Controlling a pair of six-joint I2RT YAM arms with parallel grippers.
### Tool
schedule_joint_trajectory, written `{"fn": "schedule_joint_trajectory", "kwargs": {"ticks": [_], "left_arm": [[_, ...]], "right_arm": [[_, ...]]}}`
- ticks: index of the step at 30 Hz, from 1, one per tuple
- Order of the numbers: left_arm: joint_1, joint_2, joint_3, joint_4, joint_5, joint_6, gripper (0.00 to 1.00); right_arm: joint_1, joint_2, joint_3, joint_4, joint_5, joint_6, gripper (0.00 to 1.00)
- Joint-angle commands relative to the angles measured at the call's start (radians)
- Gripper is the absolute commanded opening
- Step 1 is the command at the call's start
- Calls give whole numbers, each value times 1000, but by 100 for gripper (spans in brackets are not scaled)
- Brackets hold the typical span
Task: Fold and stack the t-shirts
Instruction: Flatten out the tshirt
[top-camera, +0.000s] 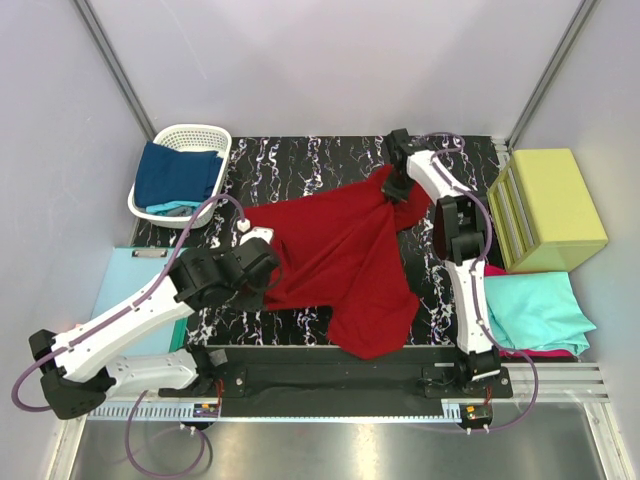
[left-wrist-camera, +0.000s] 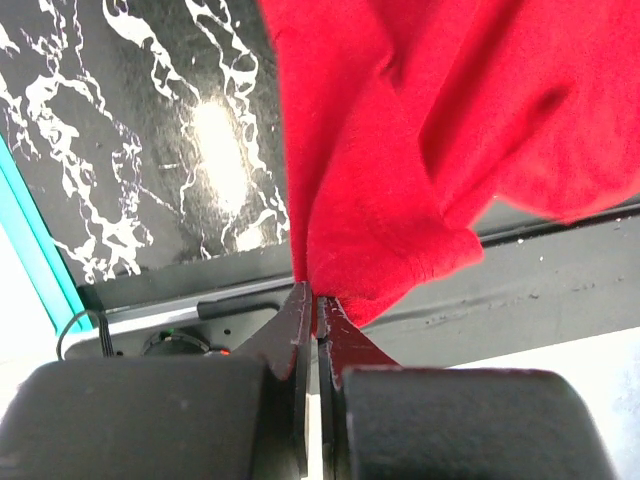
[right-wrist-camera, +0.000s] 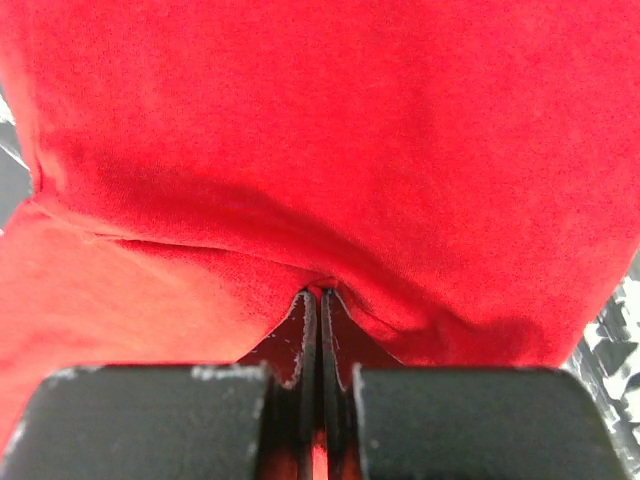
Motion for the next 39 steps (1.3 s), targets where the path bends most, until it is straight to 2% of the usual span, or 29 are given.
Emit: {"fn": "schedule_joint_trajectory", "kwargs": {"ticks": [1, 4, 10, 11, 12, 13, 15, 16, 18, 19, 22, 24, 26, 27, 35, 39], "left_arm": [[-6, -16, -6, -58, 36, -27, 0], [-7, -15, -13, -69, 43, -23, 0], [-6, 36, -18, -51, 46, 6, 0], [-7, 57, -12, -48, 43, 11, 0], [-6, 67, -6, -37, 37, 17, 0], [-6, 76, -1, -31, 34, 23, 0], [-6, 91, 14, -16, 23, 31, 0], [-6, 94, 17, -6, 22, 34, 0], [-6, 103, 22, 15, 22, 42, 0], [-6, 110, 22, 24, 25, 46, 0], [-6, 133, 30, 47, 37, 57, 0], [-6, 149, 37, 64, 45, 61, 0], [-6, 159, 45, 69, 48, 66, 0], [-6, 160, 48, 70, 46, 66, 0], [-6, 153, 25, 72, 46, 62, 0], [-6, 145, 27, 71, 42, 68, 0]], "right_arm": [[-6, 169, 282, -141, 16, -25, 0], [-24, 253, 415, -195, 1, -25, 0], [-69, 321, 489, -185, -44, -14, 0], [-69, 328, 495, -172, -50, -27, 3], [-69, 325, 492, -168, -55, -51, 11], [-67, 318, 484, -162, -53, -65, 30], [-59, 252, 402, -114, -35, -118, 47], [-49, 217, 362, -90, 6, -129, 72], [-43, 96, 227, -2, 37, -151, 94], [-41, 56, 187, 19, 68, -153, 99], [-43, -84, 57, 107, 128, -162, 100], [-47, -87, 43, 113, 143, -183, 92], [-65, -77, 36, 99, 148, -173, 81], [-69, -75, 21, 99, 139, -165, 79], [-70, -87, -33, 128, 181, -162, 81], [-90, -51, -23, 99, 192, -153, 57]]}}
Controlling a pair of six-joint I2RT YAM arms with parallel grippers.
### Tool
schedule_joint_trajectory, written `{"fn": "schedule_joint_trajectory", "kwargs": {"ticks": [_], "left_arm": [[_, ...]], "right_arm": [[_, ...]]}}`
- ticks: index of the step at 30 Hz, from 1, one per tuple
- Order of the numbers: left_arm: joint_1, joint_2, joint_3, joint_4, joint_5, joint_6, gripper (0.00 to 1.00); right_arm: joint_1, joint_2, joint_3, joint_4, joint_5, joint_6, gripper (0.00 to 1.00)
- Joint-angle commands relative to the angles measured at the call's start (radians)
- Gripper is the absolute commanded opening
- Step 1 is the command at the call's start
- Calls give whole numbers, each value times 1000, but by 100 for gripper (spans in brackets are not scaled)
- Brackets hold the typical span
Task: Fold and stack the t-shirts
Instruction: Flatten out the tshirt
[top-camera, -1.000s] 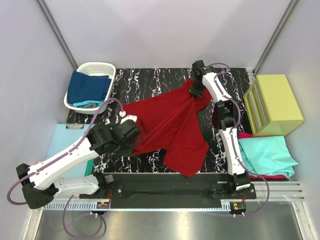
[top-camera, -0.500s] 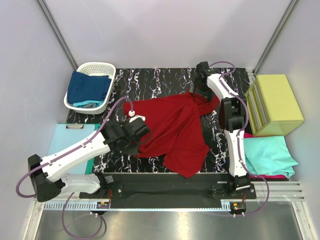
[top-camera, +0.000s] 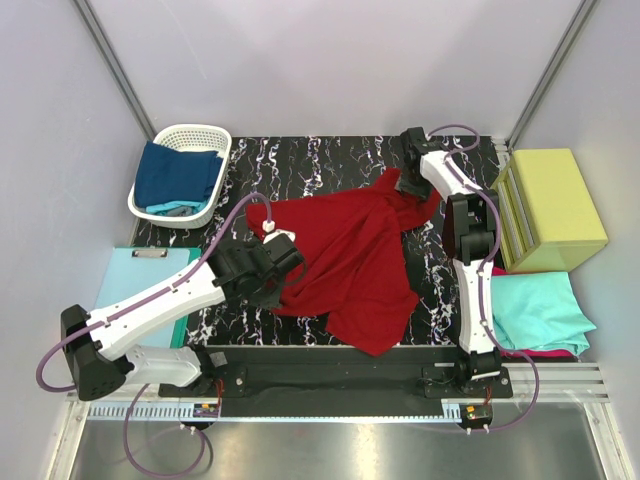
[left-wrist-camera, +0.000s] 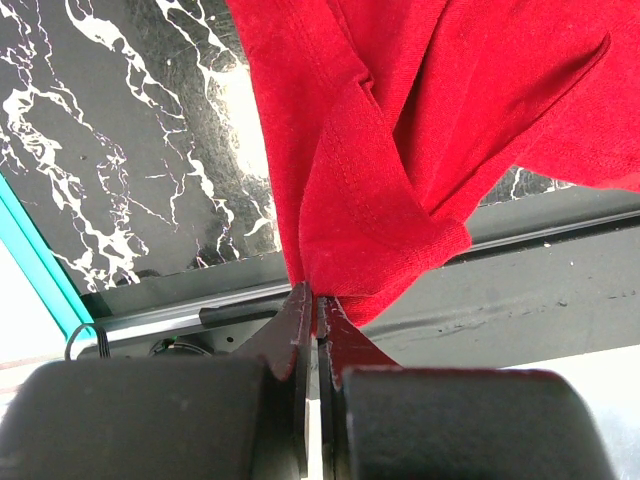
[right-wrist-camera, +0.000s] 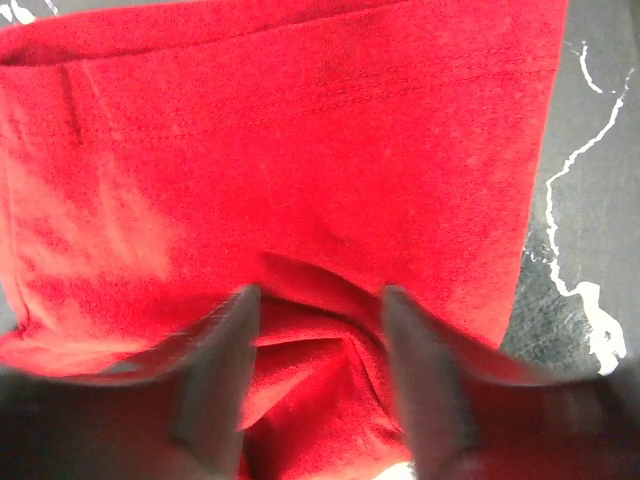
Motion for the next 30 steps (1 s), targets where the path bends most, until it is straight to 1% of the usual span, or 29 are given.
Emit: {"fn": "schedule_joint_trajectory", "kwargs": {"ticks": [1, 3, 4, 8, 10, 16, 19, 20, 24, 27, 29, 30], "left_arm": [[-4, -24, 24, 20, 17, 19, 0], [-5, -26, 24, 15, 12, 20, 0], [-4, -29, 24, 17, 11, 20, 0], [-4, -29, 27, 4, 6, 28, 0], [-4, -29, 30, 3, 5, 33, 0], [-4, -35, 24, -17, 6, 34, 0], [-4, -39, 16, -28, 11, 34, 0], [-4, -39, 13, -32, 12, 34, 0], [-4, -49, -9, -49, 28, 31, 0], [-5, -65, -33, -63, 41, 20, 0], [-5, -75, -59, -68, 55, 11, 0], [-5, -82, -67, -66, 58, 8, 0]], "right_arm": [[-26, -13, 23, -11, 45, 8, 44], [-32, 3, 34, -20, 37, 8, 33], [-36, 15, 38, -34, 40, 8, 20], [-56, 56, 104, -89, 53, 19, 0], [-67, 84, 133, -130, 71, 28, 0], [-104, 128, 221, -152, 74, 31, 0], [-112, 182, 322, -182, 59, 28, 0], [-112, 199, 392, -196, 56, 25, 0], [-121, 308, 581, -253, 42, 20, 0], [-130, 328, 649, -242, 30, 20, 2], [-136, 329, 651, -239, 13, 17, 6], [-138, 328, 649, -235, 2, 14, 11]]}}
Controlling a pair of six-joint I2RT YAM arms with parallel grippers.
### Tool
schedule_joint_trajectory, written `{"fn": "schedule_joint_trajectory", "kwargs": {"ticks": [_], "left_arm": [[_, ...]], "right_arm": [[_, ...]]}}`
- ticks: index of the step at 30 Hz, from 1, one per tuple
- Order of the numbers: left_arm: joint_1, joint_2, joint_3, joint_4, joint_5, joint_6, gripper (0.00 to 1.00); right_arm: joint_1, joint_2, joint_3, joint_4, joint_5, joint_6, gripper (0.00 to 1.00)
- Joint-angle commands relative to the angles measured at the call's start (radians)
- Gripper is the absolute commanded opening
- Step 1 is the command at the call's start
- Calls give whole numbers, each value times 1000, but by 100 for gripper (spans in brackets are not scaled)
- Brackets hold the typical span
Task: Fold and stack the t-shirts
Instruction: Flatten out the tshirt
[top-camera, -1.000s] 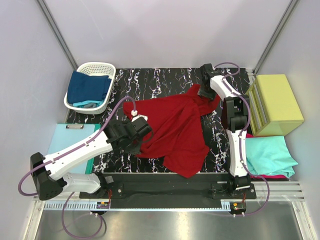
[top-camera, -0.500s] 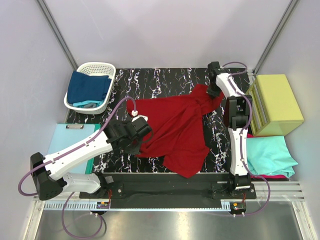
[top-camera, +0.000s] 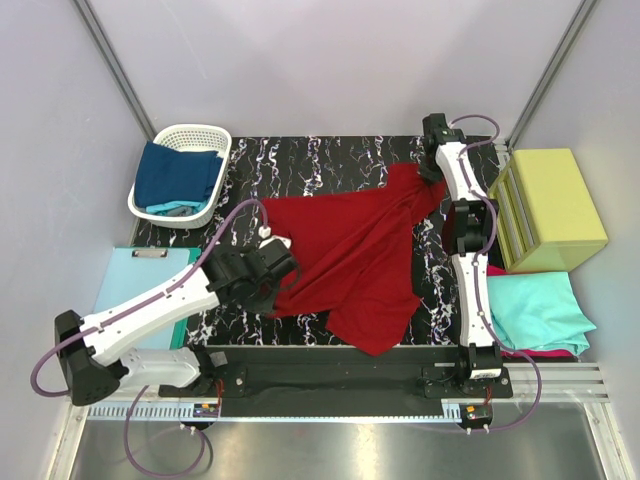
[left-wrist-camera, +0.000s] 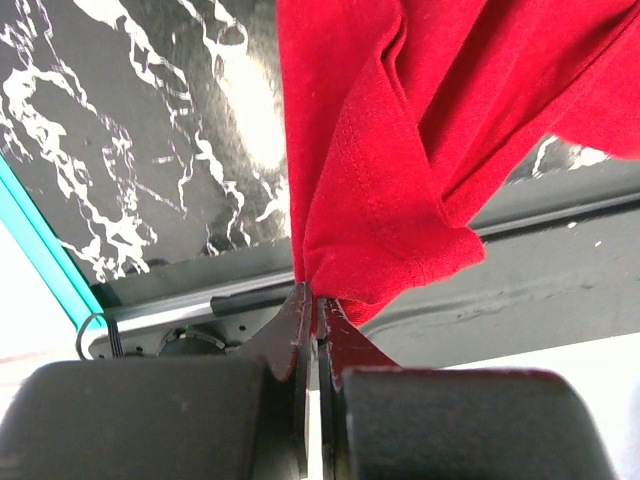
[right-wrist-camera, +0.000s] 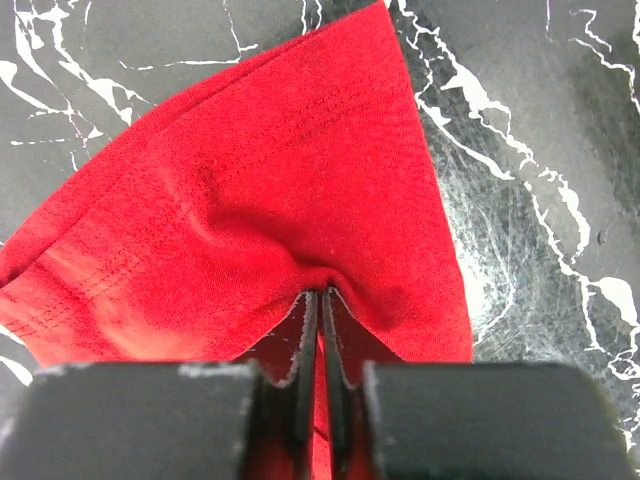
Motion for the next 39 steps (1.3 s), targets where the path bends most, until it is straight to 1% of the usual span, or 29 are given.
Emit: {"fn": "schedule_joint_trajectory", "kwargs": {"ticks": [1, 2, 3, 4, 5, 7, 8, 12, 15, 18, 20, 21, 22, 23, 24, 25, 26, 27, 28, 29, 30, 31, 32, 33, 35, 37, 39], "left_arm": [[-5, -45, -40, -46, 46, -16, 0], [-5, -46, -42, -46, 43, -20, 0], [-5, -49, -39, -42, 37, -22, 1], [-5, -51, -36, -36, 31, -23, 8], [-5, -54, -30, -32, 19, -25, 26], [-5, -69, -10, -15, 1, -28, 42], [-5, -75, -2, -10, -21, -31, 53], [-5, -86, 55, 31, -76, -26, 71], [-4, -62, 90, 76, -114, -13, 77], [-2, -7, 130, 123, -164, 6, 79], [14, 46, 147, 171, -191, 18, 79], [28, 66, 154, 192, -190, 23, 79], [57, 87, 156, 238, -176, 35, 78], [71, 127, 153, 272, -164, 44, 77], [85, 152, 148, 330, -149, 53, 75], [112, 175, 147, 361, -127, 72, 73], [126, 219, 148, 390, -119, 81, 72], [140, 242, 154, 430, -109, 89, 70], [174, 264, 162, 448, -84, 99, 68], [191, 303, 174, 465, -72, 107, 68], [209, 322, 184, 485, -60, 109, 66], [238, 339, 191, 496, -35, 113, 65], [246, 363, 200, 504, -30, 118, 63], [252, 374, 205, 508, -27, 119, 62], [255, 388, 201, 513, -15, 129, 59], [252, 380, 178, 520, 17, 121, 57], [242, 347, 121, 530, 34, 113, 55]], "right_arm": [[-21, 2, 45, 0, -27, -17, 15], [-22, -4, 39, 1, -51, -19, 34], [-18, -26, 34, -2, -59, -31, 43], [-12, -42, 22, -2, -52, -46, 53], [-1, -62, 14, 4, -35, -53, 72], [5, -129, -10, 26, -30, -47, 88], [16, -151, -12, 32, -27, -47, 99], [27, -263, -14, 44, -39, -44, 100], [39, -333, -50, 47, -53, -41, 100], [66, -405, -124, 46, -52, -53, 100], [86, -445, -207, 47, -59, -67, 100], [100, -494, -243, 55, -47, -68, 100], [140, -522, -335, 66, -36, -86, 100], [160, -589, -389, 96, 8, -94, 100], [186, -629, -453, 124, 19, -100, 100], [227, -674, -595, 158, 37, -119, 98], [244, -770, -671, 222, 48, -116, 95], [255, -821, -828, 259, 42, -97, 90], [258, -871, -901, 293, 22, -81, 81], [258, -969, -969, 338, 18, -61, 63], [258, -1013, -1082, 356, 14, -22, 51], [260, -1054, -1128, 368, -14, -14, 43], [266, -1120, -1164, 368, -18, -4, 25], [275, -1149, -1220, 363, -21, 2, 19], [315, -1221, -1262, 335, -10, 7, 10], [344, -1266, -1319, 322, 7, 16, 9], [387, -1320, -1369, 298, 13, 36, 9]]}}
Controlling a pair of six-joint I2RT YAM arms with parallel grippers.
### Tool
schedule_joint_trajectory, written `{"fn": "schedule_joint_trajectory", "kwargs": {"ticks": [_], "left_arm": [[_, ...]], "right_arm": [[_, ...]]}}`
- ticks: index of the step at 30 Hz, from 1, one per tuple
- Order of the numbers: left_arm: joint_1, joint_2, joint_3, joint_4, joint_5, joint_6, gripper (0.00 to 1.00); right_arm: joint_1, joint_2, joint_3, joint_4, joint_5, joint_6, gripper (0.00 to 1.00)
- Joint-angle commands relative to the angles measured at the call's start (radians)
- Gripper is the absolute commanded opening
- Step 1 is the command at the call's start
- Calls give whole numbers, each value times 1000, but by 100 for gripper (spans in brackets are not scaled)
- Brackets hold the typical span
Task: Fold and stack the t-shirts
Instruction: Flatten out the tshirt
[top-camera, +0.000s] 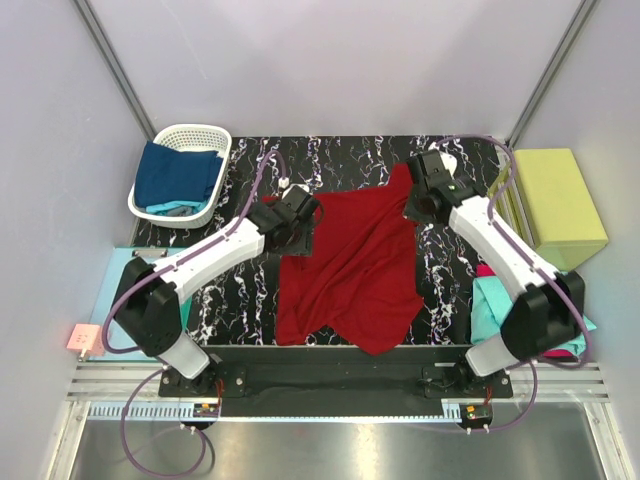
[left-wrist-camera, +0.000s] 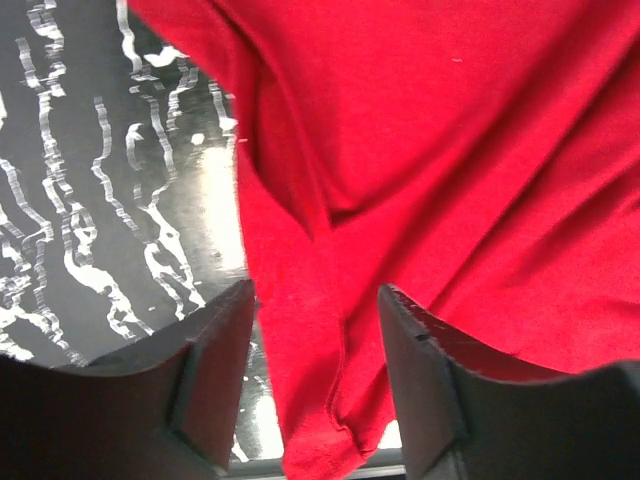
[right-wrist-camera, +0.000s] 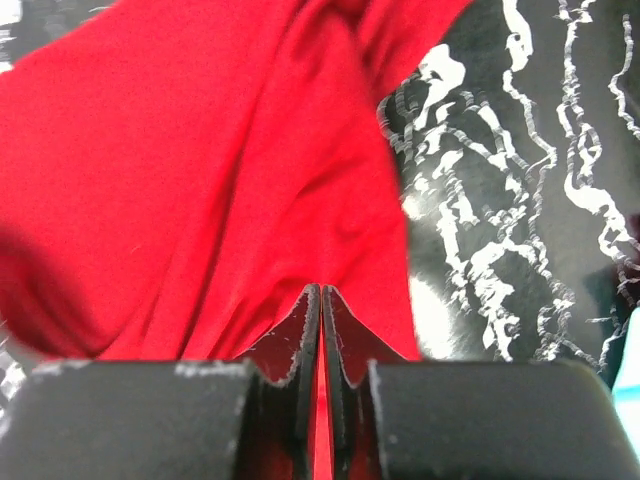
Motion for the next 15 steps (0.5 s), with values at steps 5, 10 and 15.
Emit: {"fn": "schedule_joint_trajectory", "kwargs": {"ticks": [5, 10, 15], "left_arm": [[-141, -178, -160, 69, 109, 8, 54], [-244, -272, -266, 0, 150, -37, 55], [-280, -320, -352, -26, 178, -69, 52]], "right_arm": [[146, -205, -169, -6, 42, 93, 16], [180, -249, -259, -9, 35, 130, 18], [210, -268, -308, -6, 37, 136, 18]]}}
